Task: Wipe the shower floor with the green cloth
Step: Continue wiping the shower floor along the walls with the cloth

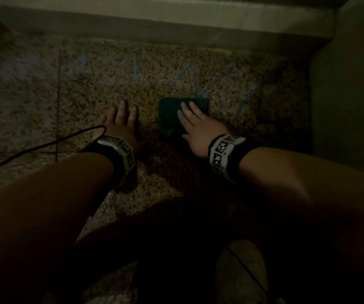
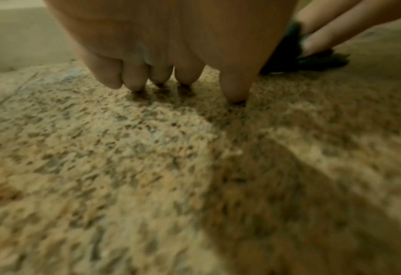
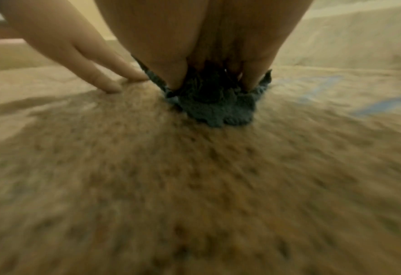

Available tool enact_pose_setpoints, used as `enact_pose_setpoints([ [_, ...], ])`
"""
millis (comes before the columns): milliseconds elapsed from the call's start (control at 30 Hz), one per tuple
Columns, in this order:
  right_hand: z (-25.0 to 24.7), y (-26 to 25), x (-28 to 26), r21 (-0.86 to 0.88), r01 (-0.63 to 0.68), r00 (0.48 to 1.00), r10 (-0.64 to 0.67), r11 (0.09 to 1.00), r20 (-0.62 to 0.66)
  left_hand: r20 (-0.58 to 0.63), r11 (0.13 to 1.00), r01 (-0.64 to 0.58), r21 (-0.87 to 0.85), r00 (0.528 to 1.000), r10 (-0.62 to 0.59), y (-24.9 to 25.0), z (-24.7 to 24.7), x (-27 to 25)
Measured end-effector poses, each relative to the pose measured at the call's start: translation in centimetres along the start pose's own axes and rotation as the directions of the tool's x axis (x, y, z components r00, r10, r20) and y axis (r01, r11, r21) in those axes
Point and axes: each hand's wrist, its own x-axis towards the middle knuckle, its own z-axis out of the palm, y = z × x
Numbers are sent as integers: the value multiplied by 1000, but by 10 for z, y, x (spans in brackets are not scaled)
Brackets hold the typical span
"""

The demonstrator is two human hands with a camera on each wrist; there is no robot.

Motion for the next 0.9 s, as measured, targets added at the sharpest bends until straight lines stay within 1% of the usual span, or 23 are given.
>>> enact_pose_setpoints([
  [133,1,1,2,-14,-10,1000,10,1000,3,-21,1000,-5,24,1000,6,-1,5,2],
  [200,-2,2,3,-19,-10,1000,10,1000,-9,-36,1000,-12,9,999,12,-1,9,2],
  [333,-18,7,5,50,-52,999,51,997,12,-45,999,-31,32,998,33,-2,15,1],
  [433,-18,3,7,80,-76,997,74,994,24,-23,999,-37,27,999,38,-1,19,1],
  [500,-14,1,7,82,-82,997,81,993,17,8,1000,-24,12,1000,24,1,19,-1],
  [600,-7,-1,4,73,-87,996,88,993,-4,48,999,-17,36,999,15,7,16,-8],
  [667,-6,-3,3,69,-100,995,102,993,-20,54,998,-12,57,998,9,10,13,-14],
  [767,-4,-5,3,65,-113,993,114,992,-22,60,996,-39,76,998,34,9,16,-16],
  [900,1,-4,2,33,-112,993,114,993,-44,1,994,-76,75,997,76,2,30,-15],
])
